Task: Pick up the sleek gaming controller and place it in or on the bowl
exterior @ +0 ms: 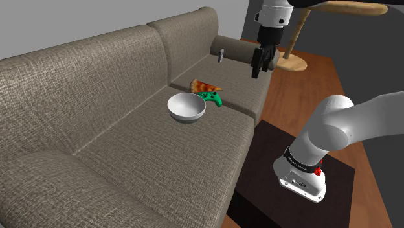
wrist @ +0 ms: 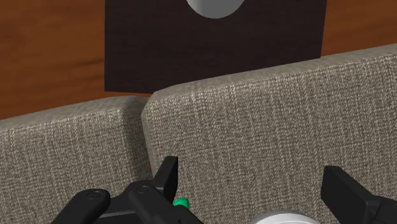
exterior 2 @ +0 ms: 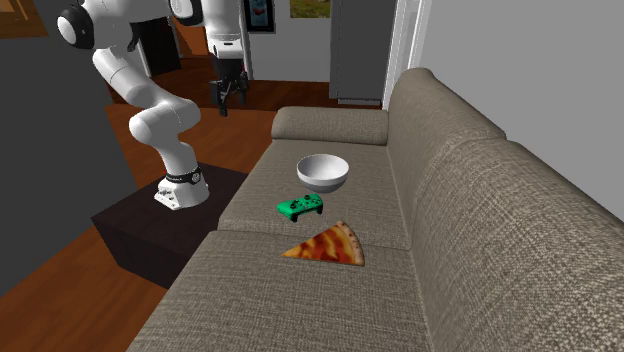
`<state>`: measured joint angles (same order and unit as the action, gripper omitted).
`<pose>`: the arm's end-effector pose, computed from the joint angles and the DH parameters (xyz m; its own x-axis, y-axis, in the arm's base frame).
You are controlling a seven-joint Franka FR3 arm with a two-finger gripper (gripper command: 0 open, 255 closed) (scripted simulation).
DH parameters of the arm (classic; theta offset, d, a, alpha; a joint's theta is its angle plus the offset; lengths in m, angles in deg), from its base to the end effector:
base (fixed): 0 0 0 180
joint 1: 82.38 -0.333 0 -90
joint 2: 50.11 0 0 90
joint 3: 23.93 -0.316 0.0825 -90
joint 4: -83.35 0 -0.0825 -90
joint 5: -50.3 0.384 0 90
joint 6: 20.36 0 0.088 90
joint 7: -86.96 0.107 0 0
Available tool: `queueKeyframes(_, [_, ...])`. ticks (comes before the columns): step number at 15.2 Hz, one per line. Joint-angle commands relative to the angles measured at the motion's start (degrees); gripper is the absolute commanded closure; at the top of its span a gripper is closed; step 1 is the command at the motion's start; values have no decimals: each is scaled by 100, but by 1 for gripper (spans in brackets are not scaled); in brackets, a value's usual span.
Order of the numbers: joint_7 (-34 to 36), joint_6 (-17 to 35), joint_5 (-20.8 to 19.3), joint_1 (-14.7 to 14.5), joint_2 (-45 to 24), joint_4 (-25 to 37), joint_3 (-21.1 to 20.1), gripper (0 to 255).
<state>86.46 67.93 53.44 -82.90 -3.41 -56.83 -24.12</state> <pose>0.2928 0.0099 0.5544 0.9957 0.0214 -0.0900 0.0167 -0.9985 -0.0531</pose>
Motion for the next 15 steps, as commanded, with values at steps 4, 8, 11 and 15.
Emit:
queueKeyframes(4, [18,773,-58,60,-162,-426,-11,0])
queueKeyframes(8, [53,1849,-137,146,-540,-877,-19,0])
queueKeyframes(11, [88,2684,-199,219,-949,-1117,-23,0])
queueKeyframes(15, [155,3816,-297,324,-1655,-1293,-22,0])
